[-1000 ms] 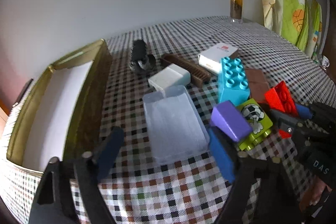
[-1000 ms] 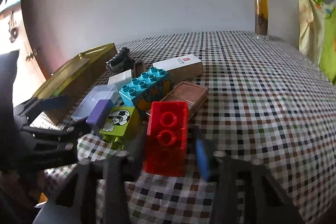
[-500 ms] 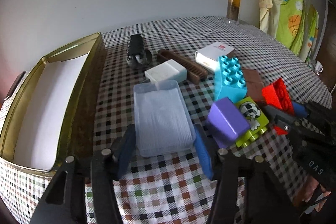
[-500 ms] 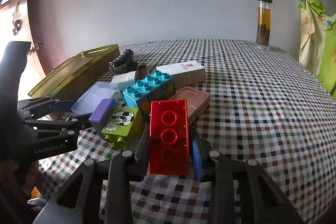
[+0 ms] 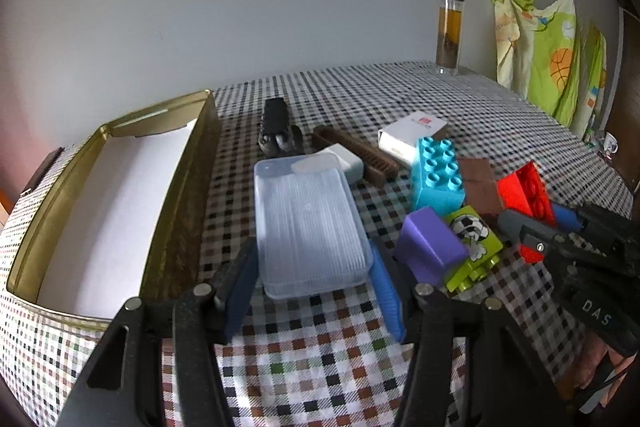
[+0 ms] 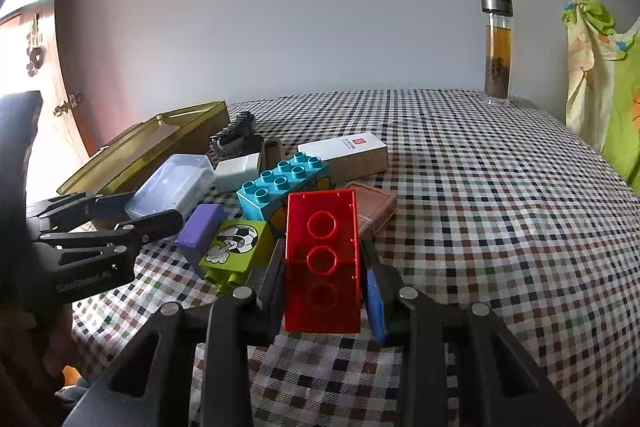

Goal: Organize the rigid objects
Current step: 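Lift the clear box and red brick and carry both over the gold tin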

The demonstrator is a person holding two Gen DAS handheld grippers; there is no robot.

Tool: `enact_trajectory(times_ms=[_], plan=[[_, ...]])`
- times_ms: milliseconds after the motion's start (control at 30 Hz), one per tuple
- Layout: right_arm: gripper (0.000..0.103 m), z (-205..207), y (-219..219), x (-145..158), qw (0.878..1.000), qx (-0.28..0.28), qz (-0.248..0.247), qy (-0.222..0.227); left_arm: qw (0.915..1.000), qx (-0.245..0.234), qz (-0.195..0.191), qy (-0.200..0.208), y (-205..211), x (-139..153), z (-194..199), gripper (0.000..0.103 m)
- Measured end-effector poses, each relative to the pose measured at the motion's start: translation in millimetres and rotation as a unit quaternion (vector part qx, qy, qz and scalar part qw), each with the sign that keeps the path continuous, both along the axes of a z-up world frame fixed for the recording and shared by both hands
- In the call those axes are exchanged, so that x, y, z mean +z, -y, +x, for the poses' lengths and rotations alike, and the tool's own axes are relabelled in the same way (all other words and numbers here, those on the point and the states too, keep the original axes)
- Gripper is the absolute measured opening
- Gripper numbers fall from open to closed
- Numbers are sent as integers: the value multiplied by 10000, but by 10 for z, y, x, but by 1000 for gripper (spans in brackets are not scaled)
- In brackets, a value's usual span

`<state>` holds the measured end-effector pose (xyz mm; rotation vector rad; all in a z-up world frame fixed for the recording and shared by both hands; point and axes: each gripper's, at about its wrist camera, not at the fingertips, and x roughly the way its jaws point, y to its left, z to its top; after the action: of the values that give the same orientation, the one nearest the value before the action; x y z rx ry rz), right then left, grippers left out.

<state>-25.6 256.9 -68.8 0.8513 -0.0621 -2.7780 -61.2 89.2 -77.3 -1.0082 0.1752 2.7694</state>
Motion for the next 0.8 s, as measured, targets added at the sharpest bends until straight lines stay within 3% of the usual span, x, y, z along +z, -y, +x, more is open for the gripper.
enact_trajectory(times_ms=[800], plan=[[36, -17, 14, 132, 9996, 17, -95, -268, 9955, 350, 281, -838, 136, 140, 164, 54]])
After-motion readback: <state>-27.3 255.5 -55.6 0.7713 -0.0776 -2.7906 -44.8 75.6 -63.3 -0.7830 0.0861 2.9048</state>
